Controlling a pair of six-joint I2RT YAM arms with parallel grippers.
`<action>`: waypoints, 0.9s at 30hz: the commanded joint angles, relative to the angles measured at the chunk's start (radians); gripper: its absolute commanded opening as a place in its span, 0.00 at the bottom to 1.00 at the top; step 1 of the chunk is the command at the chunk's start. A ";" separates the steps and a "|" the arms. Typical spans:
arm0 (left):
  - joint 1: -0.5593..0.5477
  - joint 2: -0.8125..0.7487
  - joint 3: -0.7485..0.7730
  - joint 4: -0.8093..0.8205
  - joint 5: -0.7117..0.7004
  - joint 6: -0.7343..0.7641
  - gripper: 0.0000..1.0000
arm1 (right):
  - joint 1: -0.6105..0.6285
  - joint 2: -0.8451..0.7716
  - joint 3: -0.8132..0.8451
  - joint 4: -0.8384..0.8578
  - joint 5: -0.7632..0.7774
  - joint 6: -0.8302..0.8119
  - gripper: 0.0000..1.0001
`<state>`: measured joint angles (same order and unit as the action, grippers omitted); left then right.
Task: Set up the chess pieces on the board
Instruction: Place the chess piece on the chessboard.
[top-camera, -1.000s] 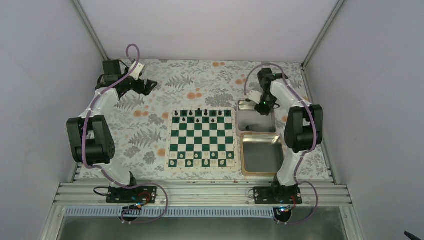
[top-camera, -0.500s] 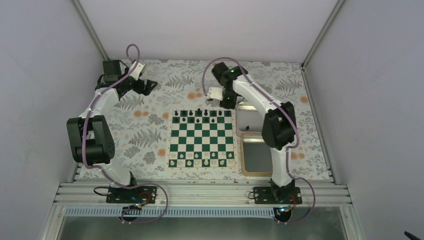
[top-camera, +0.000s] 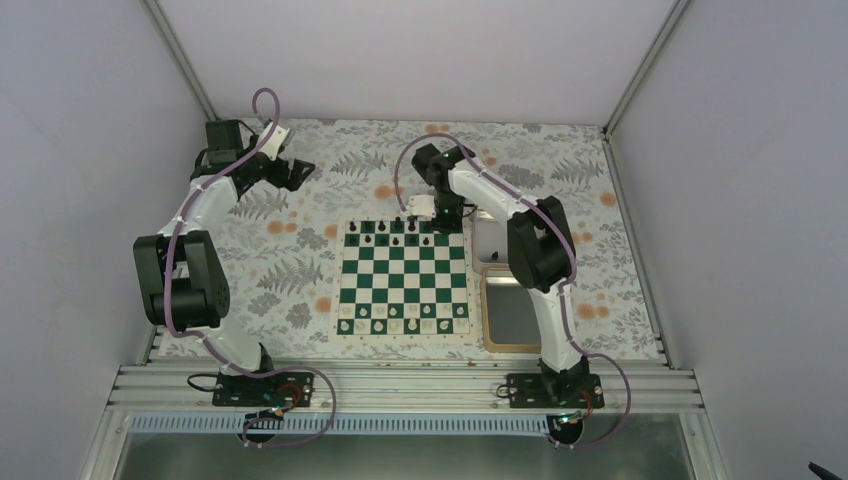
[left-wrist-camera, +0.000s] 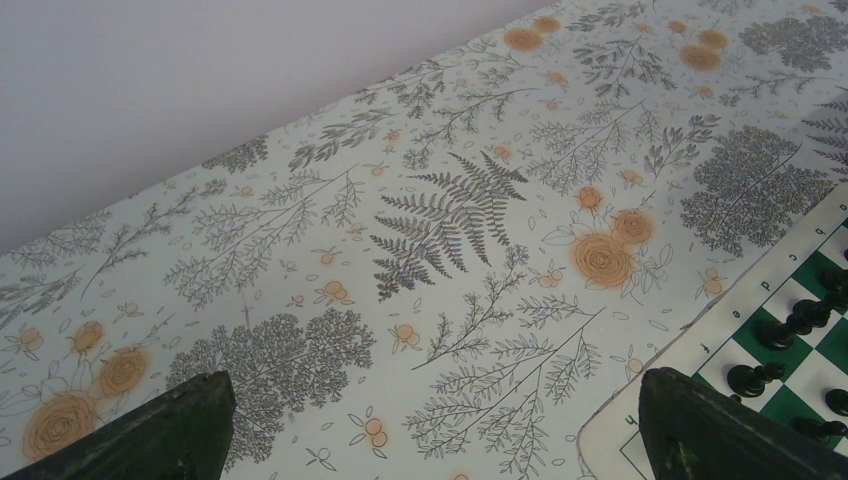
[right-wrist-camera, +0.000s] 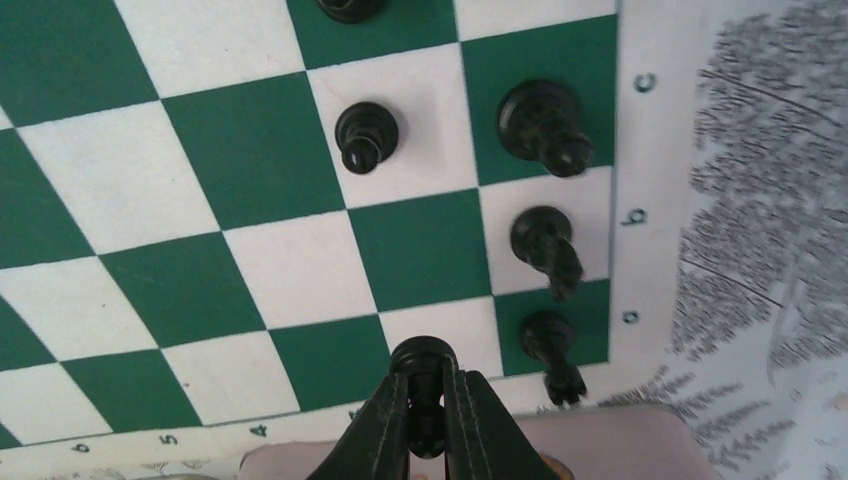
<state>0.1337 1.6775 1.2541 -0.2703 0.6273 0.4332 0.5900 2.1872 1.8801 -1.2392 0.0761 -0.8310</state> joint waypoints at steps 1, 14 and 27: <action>0.001 -0.012 0.001 0.007 0.026 0.013 1.00 | 0.016 0.046 -0.021 0.015 -0.036 -0.025 0.10; 0.002 -0.012 -0.010 0.014 0.027 0.015 1.00 | 0.025 0.090 -0.016 0.046 -0.038 -0.035 0.11; 0.003 -0.015 -0.014 0.017 0.028 0.014 1.00 | 0.025 0.099 -0.004 0.047 -0.026 -0.036 0.18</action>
<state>0.1337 1.6775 1.2495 -0.2695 0.6273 0.4332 0.6029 2.2681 1.8645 -1.1969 0.0536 -0.8509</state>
